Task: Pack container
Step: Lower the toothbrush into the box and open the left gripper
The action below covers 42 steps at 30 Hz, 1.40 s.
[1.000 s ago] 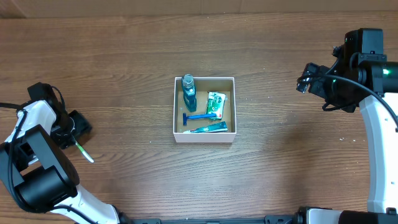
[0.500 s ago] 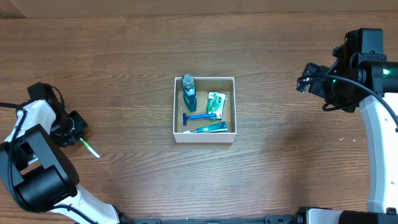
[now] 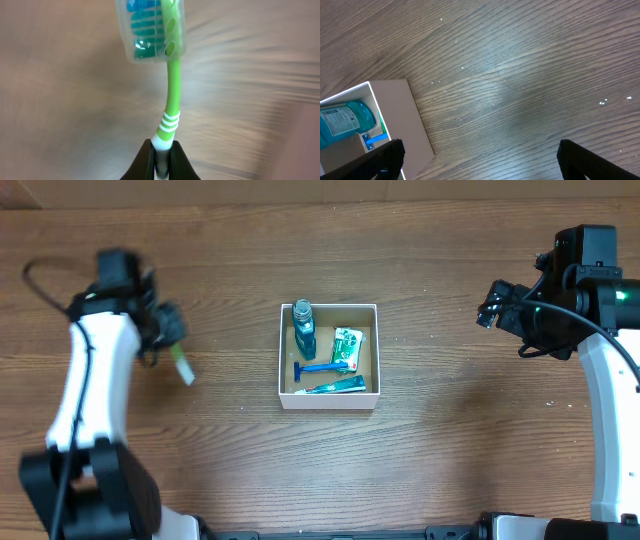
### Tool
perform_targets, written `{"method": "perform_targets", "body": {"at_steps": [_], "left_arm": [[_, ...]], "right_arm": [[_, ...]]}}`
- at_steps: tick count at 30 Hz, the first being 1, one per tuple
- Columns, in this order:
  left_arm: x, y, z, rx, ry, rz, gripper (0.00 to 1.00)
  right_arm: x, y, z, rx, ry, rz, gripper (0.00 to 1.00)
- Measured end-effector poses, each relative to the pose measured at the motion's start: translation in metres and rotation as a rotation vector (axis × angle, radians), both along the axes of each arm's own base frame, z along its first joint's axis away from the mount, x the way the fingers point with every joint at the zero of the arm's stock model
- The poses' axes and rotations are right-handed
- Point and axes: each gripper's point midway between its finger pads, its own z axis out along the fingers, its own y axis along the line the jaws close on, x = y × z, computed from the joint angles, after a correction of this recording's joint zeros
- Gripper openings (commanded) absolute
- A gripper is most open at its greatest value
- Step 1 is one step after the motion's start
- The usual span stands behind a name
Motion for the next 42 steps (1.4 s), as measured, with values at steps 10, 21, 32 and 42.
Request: {"method": "perform_targets", "body": {"at_steps": [10,21,32,42], "left_arm": [[-0.021,-0.242,0.084,0.095,-0.304,-0.763,0.04],[-0.027,-0.281,-0.014,0.267,-0.084,-0.957,0.18],[-0.04,-0.269,-0.016,0.291,-0.001,-0.952,0.68],[-0.054,-0.211,0.151,0.239,-0.367,-0.648,1.0]], "right_arm": [[0.0,0.0,0.0,0.0,-0.002,0.001,1.0],[0.0,0.0,0.0,0.0,-0.002,0.0,1.0],[0.0,0.0,0.0,-0.001,-0.002,0.001,1.0],[0.032,0.009,0.015,-0.051,-0.146,0.112,1.0]]}}
